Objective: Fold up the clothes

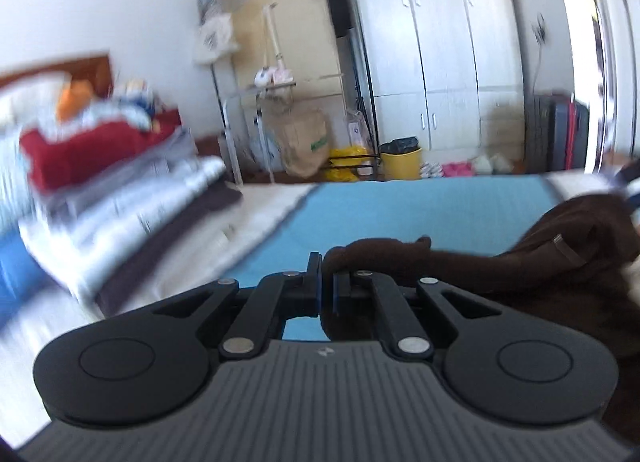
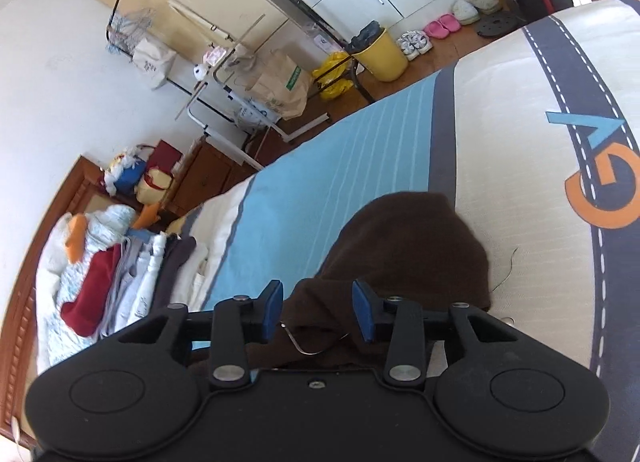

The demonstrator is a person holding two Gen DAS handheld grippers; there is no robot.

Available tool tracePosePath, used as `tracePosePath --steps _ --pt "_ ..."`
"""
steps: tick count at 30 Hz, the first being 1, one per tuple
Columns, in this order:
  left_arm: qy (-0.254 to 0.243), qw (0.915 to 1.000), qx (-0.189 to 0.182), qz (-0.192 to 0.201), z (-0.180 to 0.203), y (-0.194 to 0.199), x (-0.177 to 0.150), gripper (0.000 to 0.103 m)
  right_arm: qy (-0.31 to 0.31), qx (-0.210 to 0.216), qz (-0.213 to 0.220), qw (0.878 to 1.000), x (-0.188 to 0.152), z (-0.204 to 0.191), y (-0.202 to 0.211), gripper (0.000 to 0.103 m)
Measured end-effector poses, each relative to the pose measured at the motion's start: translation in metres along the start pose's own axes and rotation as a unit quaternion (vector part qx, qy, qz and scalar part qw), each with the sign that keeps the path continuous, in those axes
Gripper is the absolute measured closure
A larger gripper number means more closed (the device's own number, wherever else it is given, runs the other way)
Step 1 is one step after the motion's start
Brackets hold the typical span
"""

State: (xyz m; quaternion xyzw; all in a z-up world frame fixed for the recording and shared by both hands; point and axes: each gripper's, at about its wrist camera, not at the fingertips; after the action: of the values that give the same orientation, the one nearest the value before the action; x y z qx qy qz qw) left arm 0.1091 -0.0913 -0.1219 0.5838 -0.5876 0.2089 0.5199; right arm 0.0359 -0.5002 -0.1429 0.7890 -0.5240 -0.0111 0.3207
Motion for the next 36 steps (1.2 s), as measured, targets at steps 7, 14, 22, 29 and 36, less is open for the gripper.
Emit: tracePosePath --steps 7,14,22,29,36 --pt "0.037 0.9945 0.092 -0.034 -0.053 -0.013 -0.041 0.099 0.025 -0.019 -0.008 0.999 -0.004 -0.006 -0.011 0.057" --pt "0.092 0.9788 0.137 -0.121 -0.087 -0.035 -0.101 0.099 0.103 -0.051 -0.034 0.993 -0.022 -0.027 -0.035 0.057" --pt "0.025 0.9719 0.207 -0.108 -0.088 -0.056 -0.076 0.098 0.148 -0.106 -0.042 0.982 -0.015 -0.021 -0.066 0.057" --pt "0.051 0.9698 0.173 -0.165 -0.087 -0.077 -0.103 0.098 0.176 -0.118 -0.055 0.976 -0.012 -0.012 -0.096 0.094" --pt "0.064 0.9720 0.178 -0.139 -0.098 -0.070 -0.094 0.098 0.227 -0.180 0.136 0.947 -0.004 -0.034 -0.045 0.095"
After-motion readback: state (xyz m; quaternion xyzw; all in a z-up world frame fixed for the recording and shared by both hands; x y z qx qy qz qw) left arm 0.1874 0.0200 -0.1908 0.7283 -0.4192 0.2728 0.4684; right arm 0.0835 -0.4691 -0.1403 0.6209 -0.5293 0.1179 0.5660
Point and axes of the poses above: each gripper's, at about its wrist camera, not at the fingertips, and y roughly against the way its jaws point, z to its right, x to its top, and after that the axes turned 11 degrees about -y, right-handed
